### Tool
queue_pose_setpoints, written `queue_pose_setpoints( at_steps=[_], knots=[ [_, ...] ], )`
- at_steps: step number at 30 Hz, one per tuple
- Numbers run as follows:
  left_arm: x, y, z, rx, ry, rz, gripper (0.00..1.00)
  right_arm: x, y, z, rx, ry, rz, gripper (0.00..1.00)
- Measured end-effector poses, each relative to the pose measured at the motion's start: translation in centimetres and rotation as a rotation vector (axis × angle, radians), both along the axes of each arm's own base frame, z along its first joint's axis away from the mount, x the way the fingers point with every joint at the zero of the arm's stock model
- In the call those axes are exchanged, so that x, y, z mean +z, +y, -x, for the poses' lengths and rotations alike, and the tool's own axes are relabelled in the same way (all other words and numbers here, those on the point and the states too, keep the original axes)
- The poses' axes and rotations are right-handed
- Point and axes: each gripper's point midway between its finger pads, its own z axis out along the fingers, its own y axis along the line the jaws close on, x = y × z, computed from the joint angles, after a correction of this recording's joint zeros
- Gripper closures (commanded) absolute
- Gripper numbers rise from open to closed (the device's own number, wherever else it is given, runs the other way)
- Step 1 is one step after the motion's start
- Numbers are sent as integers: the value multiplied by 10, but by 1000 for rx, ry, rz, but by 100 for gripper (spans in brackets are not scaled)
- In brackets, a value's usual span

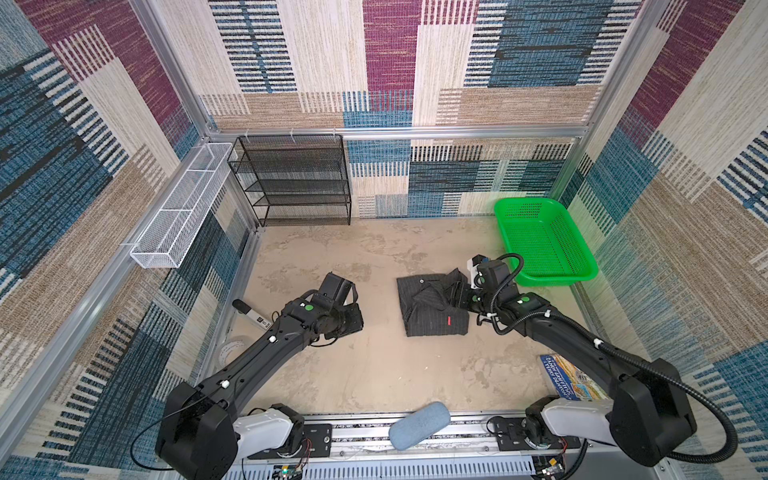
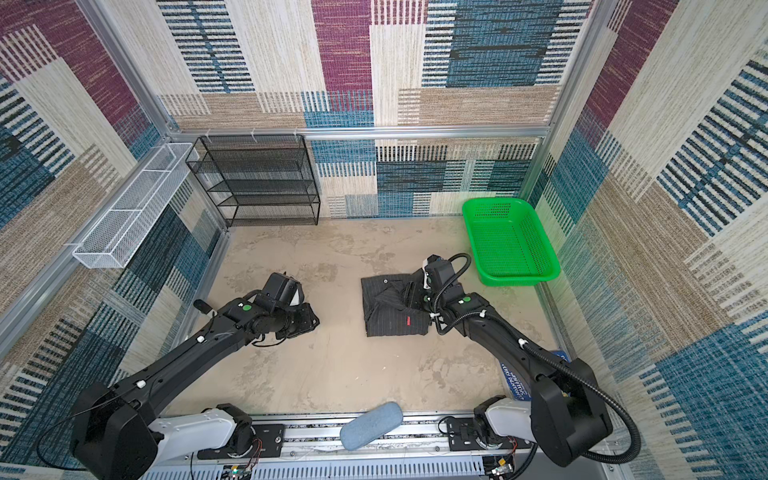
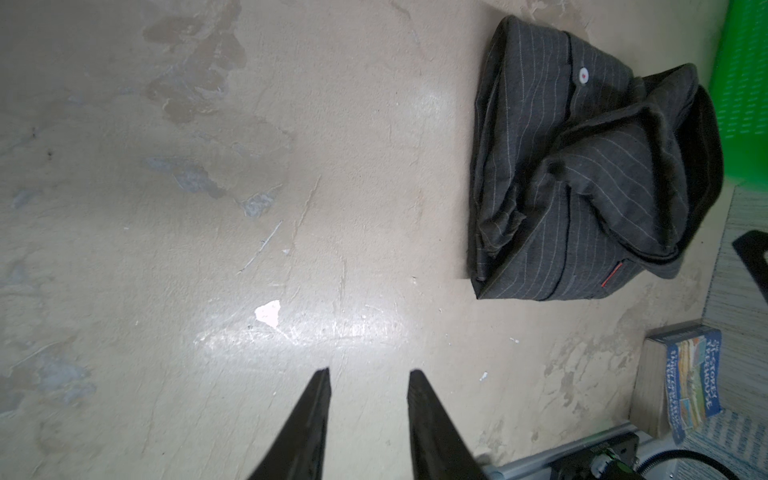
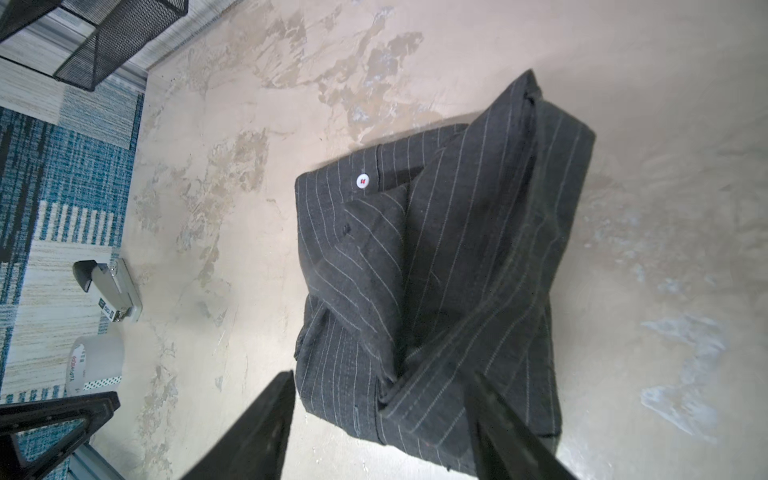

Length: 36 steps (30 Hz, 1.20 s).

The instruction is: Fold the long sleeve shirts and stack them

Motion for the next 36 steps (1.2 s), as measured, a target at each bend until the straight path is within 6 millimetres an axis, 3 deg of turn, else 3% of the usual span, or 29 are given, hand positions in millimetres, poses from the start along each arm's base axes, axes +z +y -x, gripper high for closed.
queue_pose_setpoints(
  at_steps=[6, 11, 25, 28, 34, 36],
  knots=[
    [1, -1, -1, 0, -1, 1, 66, -19, -7, 16, -21, 46, -3, 30],
    [3, -1, -1, 0, -4, 2, 66, -35, -5, 17, -21, 76, -14, 30],
    [-1, 3, 2, -9, 11, -23, 67, -33, 24, -13, 38, 56, -87, 40],
    [-4, 3, 1, -11, 17, -31, 67, -30, 31, -22, 52, 50, -99, 46],
    [-9, 6, -1, -3, 16, -46, 67, -24, 41, -37, 66, 42, -105, 71],
    [-10, 6, -2, -4, 14, -47, 67, -22, 43, -42, 69, 37, -104, 74]
  ],
)
